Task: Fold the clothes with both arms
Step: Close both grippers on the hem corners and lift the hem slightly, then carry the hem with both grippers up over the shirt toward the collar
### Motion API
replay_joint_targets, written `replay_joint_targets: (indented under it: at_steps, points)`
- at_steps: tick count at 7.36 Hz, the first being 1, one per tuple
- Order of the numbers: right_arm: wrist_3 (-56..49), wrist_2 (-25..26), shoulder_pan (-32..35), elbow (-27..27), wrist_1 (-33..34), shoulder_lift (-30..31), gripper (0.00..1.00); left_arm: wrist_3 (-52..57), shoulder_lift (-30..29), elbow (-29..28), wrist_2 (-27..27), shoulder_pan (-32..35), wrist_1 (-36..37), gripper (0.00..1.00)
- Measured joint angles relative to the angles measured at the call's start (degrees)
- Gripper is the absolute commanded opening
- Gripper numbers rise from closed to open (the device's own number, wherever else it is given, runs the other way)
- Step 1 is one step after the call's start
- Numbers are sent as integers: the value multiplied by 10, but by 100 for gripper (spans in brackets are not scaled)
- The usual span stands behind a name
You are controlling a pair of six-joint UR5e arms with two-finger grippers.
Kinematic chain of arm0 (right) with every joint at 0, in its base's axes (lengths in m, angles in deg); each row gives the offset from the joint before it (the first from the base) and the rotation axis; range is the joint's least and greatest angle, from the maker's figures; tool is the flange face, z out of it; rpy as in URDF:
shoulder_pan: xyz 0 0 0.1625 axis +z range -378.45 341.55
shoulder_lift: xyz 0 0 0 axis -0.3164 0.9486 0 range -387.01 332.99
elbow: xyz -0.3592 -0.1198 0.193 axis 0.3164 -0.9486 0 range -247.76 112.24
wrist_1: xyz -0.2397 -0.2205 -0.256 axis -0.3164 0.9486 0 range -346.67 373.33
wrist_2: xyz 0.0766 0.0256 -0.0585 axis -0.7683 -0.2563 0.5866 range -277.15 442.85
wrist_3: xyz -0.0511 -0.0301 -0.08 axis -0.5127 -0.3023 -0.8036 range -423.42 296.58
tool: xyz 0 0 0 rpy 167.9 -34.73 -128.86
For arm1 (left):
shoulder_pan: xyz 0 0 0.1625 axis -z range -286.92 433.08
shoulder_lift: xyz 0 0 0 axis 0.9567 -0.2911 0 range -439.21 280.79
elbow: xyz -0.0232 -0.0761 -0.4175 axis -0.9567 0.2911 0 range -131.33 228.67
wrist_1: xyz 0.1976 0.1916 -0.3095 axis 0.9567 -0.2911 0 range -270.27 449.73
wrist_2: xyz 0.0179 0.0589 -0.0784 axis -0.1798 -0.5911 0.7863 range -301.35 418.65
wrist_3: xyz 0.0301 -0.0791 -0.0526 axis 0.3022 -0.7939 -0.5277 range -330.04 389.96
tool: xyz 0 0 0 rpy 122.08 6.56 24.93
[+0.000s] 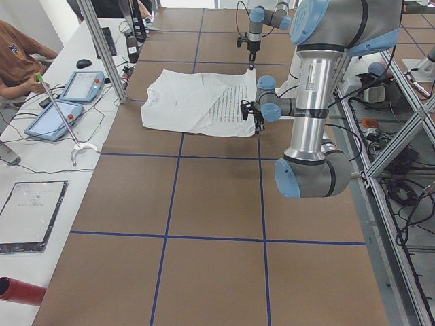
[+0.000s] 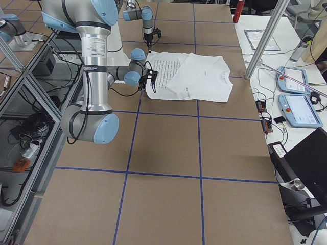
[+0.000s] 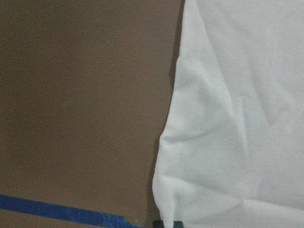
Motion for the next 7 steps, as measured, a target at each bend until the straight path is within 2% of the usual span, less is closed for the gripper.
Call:
replay_joint_targets:
  at_steps: [3,5,7]
  points:
    - [-2,-41,31,10,-1,2,0,-2,-5,46,7,10,18,0]
    - [-2,-75,39,33,-3,16,0,-3,-4,109,27,10,73,0]
    - [-3,-131,40,66,-5,40,0,-5,-7,163,67,3,140,0]
